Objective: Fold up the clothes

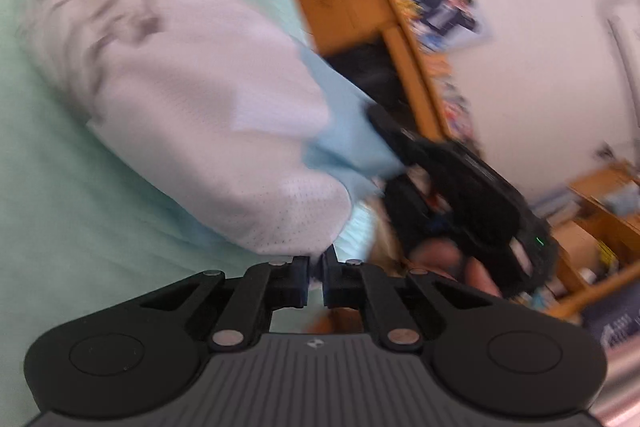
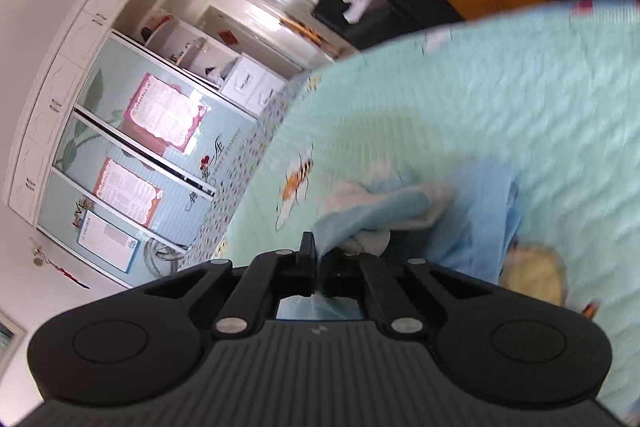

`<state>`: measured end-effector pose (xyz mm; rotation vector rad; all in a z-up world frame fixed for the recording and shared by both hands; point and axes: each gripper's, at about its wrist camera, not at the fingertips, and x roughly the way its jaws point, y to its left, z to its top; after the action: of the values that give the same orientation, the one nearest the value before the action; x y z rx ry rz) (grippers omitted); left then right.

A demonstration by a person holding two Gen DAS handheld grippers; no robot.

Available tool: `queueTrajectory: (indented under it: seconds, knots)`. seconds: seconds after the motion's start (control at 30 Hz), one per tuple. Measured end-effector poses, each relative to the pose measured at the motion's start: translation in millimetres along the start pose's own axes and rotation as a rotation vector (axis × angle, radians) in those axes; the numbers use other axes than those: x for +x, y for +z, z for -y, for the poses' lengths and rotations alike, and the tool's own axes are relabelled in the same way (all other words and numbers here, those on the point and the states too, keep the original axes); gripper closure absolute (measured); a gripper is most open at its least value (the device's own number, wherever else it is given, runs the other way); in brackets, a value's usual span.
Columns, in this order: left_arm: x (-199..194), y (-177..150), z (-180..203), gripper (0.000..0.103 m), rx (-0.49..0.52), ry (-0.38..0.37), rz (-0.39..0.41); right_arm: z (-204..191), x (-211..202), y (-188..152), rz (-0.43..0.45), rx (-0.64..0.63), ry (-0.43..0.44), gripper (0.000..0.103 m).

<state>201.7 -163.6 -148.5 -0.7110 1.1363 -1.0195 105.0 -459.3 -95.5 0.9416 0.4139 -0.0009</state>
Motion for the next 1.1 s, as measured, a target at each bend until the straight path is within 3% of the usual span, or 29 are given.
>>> queueTrajectory:
  seconds: [0.07,0.1,0.13,0.17,0.23,0.3,0.33,0.43,0.47,0.6,0.7,0.77,0.83,0.97,1.03,1.1]
  knots:
    - [19,-8,-2,0.095,0.009,0.048,-0.047,12,2,2,-0.016,-0.04,-0.044,0.094]
    - [28,-11,-13,0.091,-0.014,0.099,-0.087,23,11,0,-0.061,-0.043,-0.088,0.08]
    - [35,-15,-23,0.091,-0.039,0.139,-0.12,36,17,-4,-0.103,-0.014,-0.129,0.072]
    - [31,-18,-32,0.094,-0.072,0.117,-0.117,48,20,-8,-0.137,0.029,-0.165,0.072]
    - [20,-22,-40,0.091,-0.091,0.093,-0.116,63,8,-14,-0.093,0.078,-0.117,0.072]
    - [6,-21,-38,0.074,-0.056,0.091,-0.111,66,-1,-16,-0.04,0.095,-0.079,0.068]
    - [1,-21,-38,0.071,-0.052,0.086,-0.112,66,0,-14,-0.033,0.098,-0.074,0.067]
    - [-14,-19,-39,0.061,-0.043,0.095,-0.097,62,9,-5,-0.023,0.07,-0.096,0.072]
    - [-19,-19,-40,0.06,-0.041,0.1,-0.089,61,11,-1,-0.01,0.049,-0.113,0.101]
    - [-39,-18,-39,0.058,-0.031,0.087,-0.05,61,19,13,0.011,-0.018,-0.184,0.1]
    - [-54,-9,-39,0.058,-0.009,0.081,-0.004,66,17,11,-0.014,-0.002,-0.223,0.091]
    - [-66,-1,-37,0.056,0.001,0.073,0.041,53,-7,3,0.074,-0.043,-0.217,0.076]
    - [-74,6,-37,0.055,0.006,0.079,0.074,39,-31,-9,0.153,-0.078,-0.172,0.075]
    - [-79,11,-40,0.055,-0.002,0.07,0.106,24,-34,-37,0.024,-0.137,-0.04,0.075]
    - [-75,14,-39,0.055,0.002,0.08,0.098,23,-8,-39,-0.073,-0.214,-0.09,0.078]
    - [-79,18,-38,0.055,0.01,0.105,0.089,46,12,-15,-0.055,-0.119,-0.167,0.084]
